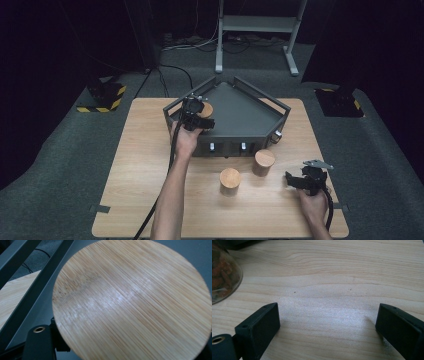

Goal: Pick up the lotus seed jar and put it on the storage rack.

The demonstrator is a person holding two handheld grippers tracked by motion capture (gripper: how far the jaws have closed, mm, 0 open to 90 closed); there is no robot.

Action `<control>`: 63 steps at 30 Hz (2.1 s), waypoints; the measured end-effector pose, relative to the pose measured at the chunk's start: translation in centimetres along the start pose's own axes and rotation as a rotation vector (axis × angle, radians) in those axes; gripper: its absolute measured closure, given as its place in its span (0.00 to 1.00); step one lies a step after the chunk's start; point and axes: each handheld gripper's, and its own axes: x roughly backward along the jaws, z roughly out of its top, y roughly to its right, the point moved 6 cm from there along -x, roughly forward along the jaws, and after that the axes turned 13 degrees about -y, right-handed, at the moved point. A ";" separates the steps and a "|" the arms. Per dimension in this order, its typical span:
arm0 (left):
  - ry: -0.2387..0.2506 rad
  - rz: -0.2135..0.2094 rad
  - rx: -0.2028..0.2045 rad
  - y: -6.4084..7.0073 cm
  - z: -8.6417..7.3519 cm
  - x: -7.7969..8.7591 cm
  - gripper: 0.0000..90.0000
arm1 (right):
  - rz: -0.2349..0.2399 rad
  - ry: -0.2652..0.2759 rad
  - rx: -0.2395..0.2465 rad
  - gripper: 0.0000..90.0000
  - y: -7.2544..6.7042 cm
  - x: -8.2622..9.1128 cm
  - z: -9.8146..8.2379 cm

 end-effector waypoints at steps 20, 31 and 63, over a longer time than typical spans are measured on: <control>-0.045 0.013 -0.009 0.2 0.4 -0.3 0.14 | 0.000 -0.001 0.000 0.05 0.0 0.0 0.0; -0.023 -0.007 -0.006 0.0 -0.6 0.1 0.02 | 0.000 0.000 0.000 0.05 0.0 0.0 0.0; 0.040 -0.037 -0.034 0.0 -3.5 2.9 0.03 | -0.001 -0.001 0.000 0.05 0.0 0.0 0.0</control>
